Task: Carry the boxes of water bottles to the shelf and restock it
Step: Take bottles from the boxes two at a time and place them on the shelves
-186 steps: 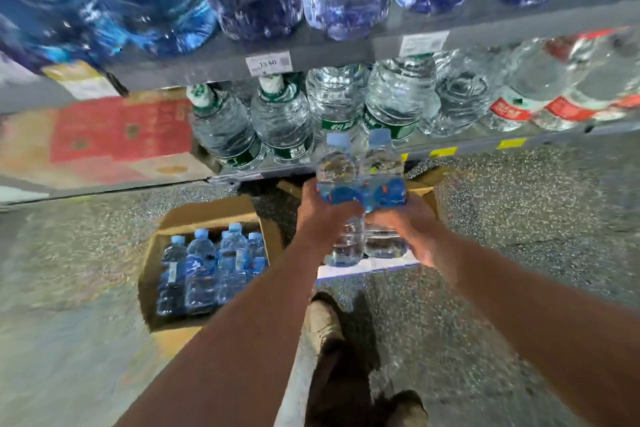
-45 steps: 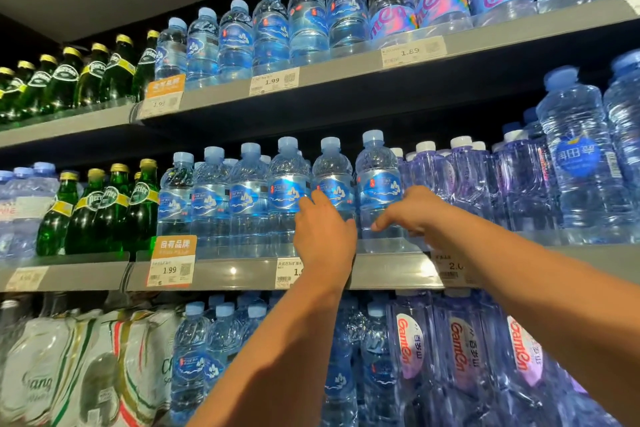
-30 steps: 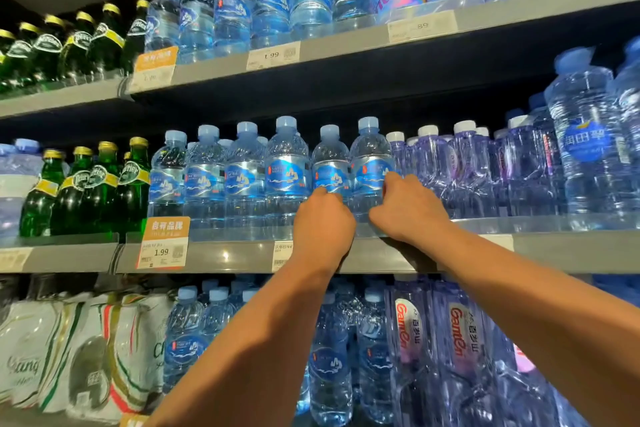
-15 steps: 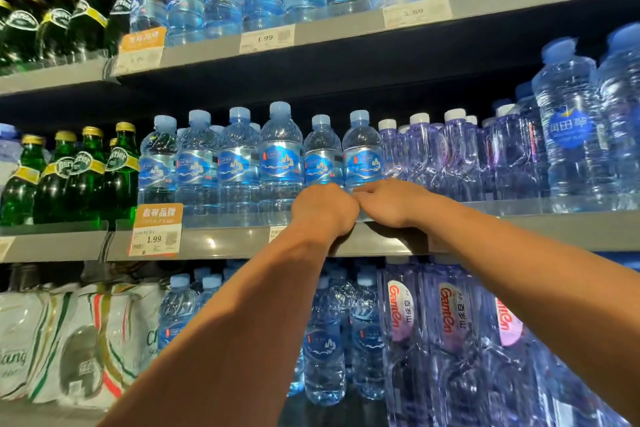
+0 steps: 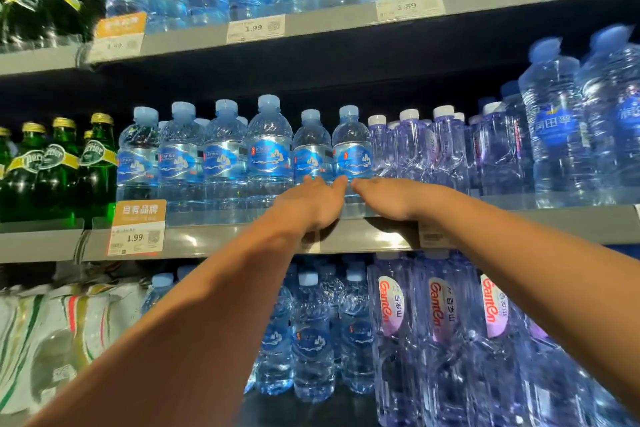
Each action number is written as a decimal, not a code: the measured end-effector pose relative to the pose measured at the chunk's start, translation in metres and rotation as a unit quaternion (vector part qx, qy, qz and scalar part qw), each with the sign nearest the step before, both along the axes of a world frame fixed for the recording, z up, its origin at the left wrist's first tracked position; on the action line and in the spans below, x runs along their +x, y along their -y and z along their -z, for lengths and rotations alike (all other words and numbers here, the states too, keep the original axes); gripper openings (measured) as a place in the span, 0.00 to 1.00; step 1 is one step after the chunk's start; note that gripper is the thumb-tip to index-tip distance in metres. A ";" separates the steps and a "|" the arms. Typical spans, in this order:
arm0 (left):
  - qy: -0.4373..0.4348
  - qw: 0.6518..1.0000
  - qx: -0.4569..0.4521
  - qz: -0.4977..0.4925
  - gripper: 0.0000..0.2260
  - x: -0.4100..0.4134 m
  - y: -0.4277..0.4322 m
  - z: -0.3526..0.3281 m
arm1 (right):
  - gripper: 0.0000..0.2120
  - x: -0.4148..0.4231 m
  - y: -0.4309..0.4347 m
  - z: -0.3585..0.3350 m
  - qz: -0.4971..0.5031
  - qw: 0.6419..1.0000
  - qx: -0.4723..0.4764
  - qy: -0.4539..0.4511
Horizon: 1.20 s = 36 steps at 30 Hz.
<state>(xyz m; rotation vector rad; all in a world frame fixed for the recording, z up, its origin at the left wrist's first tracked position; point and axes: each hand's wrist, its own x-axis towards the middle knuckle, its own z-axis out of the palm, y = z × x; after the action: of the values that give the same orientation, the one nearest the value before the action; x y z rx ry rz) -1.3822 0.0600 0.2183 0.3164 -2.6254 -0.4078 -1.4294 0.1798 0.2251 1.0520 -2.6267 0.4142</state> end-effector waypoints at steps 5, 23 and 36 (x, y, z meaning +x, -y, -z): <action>0.000 1.000 -0.004 0.023 0.23 -0.002 0.004 0.000 | 0.21 0.000 0.002 -0.002 0.008 0.996 -0.062 0.071; -0.107 0.982 0.129 0.090 0.29 0.056 -0.024 0.003 | 0.33 0.031 -0.034 -0.001 0.018 0.988 -0.143 0.064; -0.080 0.991 0.101 0.045 0.27 0.109 -0.046 0.086 | 0.30 0.095 -0.080 0.074 0.028 0.993 -0.109 0.024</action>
<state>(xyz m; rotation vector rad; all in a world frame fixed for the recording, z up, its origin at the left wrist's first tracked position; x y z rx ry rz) -1.2734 0.1063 0.1326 0.2215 -2.4509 -0.7024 -1.3346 0.2598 0.1512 0.9062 -2.5740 0.7038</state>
